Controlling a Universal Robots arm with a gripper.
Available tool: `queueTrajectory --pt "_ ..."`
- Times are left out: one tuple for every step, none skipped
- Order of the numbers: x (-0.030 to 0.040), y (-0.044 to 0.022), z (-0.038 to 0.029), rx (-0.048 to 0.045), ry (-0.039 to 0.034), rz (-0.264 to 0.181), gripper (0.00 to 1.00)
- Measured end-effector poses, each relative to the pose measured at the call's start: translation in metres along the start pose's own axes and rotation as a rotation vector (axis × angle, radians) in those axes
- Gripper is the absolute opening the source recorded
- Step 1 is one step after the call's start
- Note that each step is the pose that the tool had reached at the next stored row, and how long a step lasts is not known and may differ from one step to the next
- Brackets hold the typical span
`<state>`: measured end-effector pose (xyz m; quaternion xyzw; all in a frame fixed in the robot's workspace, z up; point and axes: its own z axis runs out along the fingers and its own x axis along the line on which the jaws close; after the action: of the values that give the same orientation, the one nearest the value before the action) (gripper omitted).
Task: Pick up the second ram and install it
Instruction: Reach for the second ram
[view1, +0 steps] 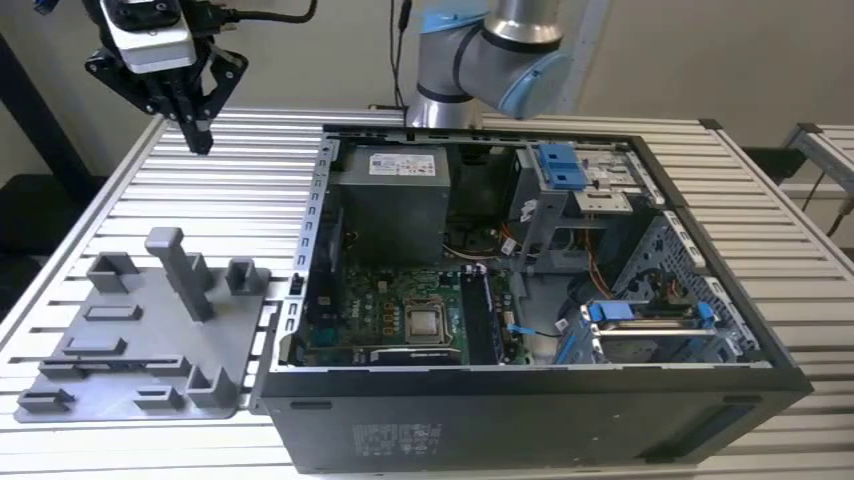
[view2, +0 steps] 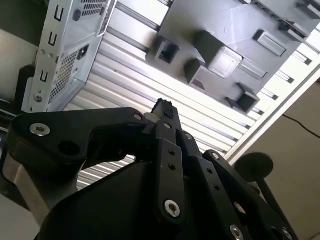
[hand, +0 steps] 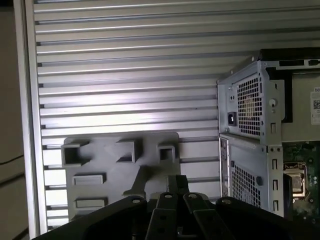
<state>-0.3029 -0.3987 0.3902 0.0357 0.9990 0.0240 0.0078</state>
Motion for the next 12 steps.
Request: queueTrajectory --pt "0.0043 -0.0003 0.0 -0.0001 -0.0005 0.0 0.11" --pt "0.0084 -0.0006 0.0 -0.0001 -0.0013 0.0 0.11" --pt "0.0118 -0.0008 0.0 -0.0002 -0.0023 0.0 0.11" --pt "0.0145 -0.001 0.0 -0.0002 -0.0029 -0.002 0.11" --pt "0.0167 -0.0012 0.0 -0.0003 -0.0034 -0.004 0.11" --pt "0.0189 -0.0014 0.0001 -0.0004 -0.0039 -0.007 0.11" --pt "0.0205 -0.0015 0.0002 -0.0005 -0.0042 -0.01 0.11" --pt "0.0222 -0.0016 0.0002 -0.0005 -0.0044 -0.014 0.11" --pt "0.0238 -0.0017 0.0003 -0.0007 -0.0048 -0.018 0.11" --pt "0.0261 -0.0019 0.0003 -0.0007 -0.0051 -0.02 0.11" --pt "0.0295 -0.0021 0.0003 -0.0007 -0.0052 -0.021 0.11" --pt "0.0334 -0.0024 0.0003 -0.0007 -0.0053 -0.021 0.11"
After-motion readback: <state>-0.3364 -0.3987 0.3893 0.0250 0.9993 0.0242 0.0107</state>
